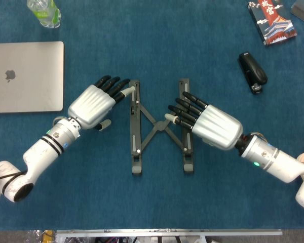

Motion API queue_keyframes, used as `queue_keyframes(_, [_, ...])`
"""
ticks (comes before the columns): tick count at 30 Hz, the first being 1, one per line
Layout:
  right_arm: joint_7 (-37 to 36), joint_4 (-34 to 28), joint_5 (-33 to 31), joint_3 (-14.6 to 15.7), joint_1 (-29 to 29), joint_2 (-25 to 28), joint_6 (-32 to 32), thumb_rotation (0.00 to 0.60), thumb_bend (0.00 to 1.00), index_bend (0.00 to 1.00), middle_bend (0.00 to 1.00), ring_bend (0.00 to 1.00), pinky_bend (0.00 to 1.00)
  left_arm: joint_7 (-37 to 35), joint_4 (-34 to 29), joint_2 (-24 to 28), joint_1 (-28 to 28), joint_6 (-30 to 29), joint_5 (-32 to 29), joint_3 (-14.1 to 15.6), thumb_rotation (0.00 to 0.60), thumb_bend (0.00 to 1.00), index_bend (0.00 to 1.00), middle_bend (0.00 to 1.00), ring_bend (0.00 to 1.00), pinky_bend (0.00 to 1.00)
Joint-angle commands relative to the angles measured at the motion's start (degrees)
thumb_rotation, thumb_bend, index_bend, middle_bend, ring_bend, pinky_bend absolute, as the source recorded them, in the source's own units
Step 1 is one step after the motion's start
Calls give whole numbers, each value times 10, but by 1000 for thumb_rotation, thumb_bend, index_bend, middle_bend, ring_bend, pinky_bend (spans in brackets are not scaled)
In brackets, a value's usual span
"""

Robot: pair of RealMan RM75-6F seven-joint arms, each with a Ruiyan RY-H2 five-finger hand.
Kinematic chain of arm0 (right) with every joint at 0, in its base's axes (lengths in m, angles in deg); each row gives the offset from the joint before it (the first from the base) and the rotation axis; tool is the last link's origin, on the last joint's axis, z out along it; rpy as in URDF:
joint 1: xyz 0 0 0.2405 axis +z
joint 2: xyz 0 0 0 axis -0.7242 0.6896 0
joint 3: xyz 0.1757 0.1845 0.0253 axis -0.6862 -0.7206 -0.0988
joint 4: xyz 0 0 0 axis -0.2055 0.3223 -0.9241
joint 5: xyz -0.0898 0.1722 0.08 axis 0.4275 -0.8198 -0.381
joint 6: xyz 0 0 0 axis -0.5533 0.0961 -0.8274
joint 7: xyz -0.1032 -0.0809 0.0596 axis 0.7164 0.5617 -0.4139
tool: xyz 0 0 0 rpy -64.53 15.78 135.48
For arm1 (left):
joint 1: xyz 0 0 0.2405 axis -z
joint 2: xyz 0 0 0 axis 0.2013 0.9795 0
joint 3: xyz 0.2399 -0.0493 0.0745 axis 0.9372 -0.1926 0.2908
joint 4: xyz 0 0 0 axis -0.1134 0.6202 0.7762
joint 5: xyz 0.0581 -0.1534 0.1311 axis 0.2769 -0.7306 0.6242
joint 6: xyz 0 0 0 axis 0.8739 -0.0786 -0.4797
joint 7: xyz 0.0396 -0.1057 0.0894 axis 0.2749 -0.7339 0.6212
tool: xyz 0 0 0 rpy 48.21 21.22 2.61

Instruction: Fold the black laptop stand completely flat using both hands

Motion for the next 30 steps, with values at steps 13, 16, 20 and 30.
queue_keyframes(13, [-45, 101, 23, 19, 2, -61, 38, 600, 0, 0, 67, 0, 49, 13, -10, -15, 10, 24, -26, -13, 600, 247, 0, 0, 0, 82])
queue_keyframes(16, [-51, 112, 22, 19, 3, -68, 42, 600, 0, 0, 67, 0, 48, 12, -14, -15, 11, 28, -32, -15, 600, 247, 0, 0, 0, 83])
queue_keyframes(20, [-58, 123, 21, 18, 5, -76, 46, 600, 0, 0, 67, 0, 49, 12, -20, -14, 12, 33, -37, -15, 600, 247, 0, 0, 0, 82])
queue_keyframes(30, [-68, 139, 16, 17, 13, -91, 43, 600, 0, 0, 67, 0, 48, 13, -23, -20, 17, 42, -45, -18, 600, 248, 0, 0, 0, 82])
